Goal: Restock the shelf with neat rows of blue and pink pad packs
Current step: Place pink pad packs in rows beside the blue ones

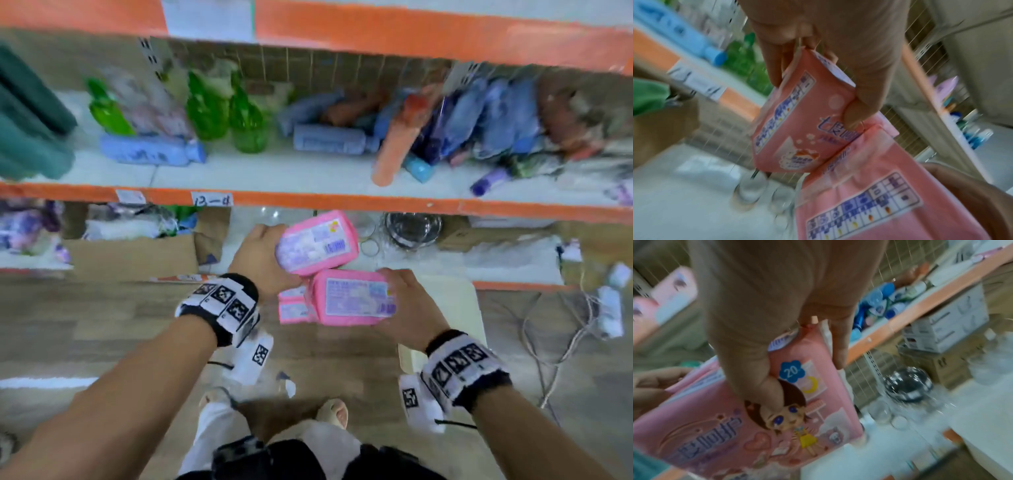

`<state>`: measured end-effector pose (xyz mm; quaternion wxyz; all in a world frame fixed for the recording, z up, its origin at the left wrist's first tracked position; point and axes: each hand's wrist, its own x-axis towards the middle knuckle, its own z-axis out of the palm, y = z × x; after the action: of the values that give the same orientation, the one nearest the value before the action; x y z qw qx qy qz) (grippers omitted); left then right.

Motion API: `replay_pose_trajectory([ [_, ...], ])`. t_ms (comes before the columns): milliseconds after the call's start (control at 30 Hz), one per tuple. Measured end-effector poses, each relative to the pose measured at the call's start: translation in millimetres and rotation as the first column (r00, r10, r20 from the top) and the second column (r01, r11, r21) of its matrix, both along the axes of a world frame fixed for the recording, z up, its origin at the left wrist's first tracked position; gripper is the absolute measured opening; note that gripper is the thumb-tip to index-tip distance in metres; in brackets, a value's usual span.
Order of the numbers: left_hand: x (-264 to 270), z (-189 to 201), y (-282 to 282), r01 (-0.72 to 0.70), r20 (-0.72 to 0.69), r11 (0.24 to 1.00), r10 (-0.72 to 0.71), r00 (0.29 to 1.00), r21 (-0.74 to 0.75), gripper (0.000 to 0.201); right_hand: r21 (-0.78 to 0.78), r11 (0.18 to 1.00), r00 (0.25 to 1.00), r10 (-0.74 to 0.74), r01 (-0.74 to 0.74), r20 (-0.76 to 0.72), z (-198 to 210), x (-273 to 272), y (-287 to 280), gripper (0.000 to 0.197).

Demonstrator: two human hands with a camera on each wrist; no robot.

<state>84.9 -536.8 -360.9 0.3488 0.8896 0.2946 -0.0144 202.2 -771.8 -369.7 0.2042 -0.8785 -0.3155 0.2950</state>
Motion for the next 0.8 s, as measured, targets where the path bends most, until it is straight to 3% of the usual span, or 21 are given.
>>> replay_pose_trajectory([
  [133,13,93,19,-0.067,0.225,0.994,0.045,0.973,0.09,0.087,0.188,0.981,0.993,0.032,-0.054,0.116,83,31,18,0.086],
  [233,5,149,46,-0.191,0.419,0.977,0.134,0.898,0.097,0.096,0.314,0.947,0.987,0.008,-0.059,0.163,136,49,38,0.087],
  [333,-1,192,81,-0.24,0.574,0.965,0.135,0.808,0.11,0.09,0.473,0.878,0.978,-0.032,-0.071,0.207,180,64,61,0.078],
  [567,17,249,168,-0.157,0.476,0.966,0.042,0.878,0.204,0.087,0.648,0.761,0.907,-0.291,0.027,0.304,238,94,127,0.074],
  [733,53,262,190,-0.074,0.406,0.984,0.002,0.914,0.163,0.092,0.551,0.819,0.824,-0.416,0.156,0.384,255,131,183,0.071],
  [800,63,263,191,-0.045,0.35,0.98,-0.026,0.936,0.193,0.096,0.488,0.854,0.819,-0.407,0.183,0.405,263,145,200,0.059],
])
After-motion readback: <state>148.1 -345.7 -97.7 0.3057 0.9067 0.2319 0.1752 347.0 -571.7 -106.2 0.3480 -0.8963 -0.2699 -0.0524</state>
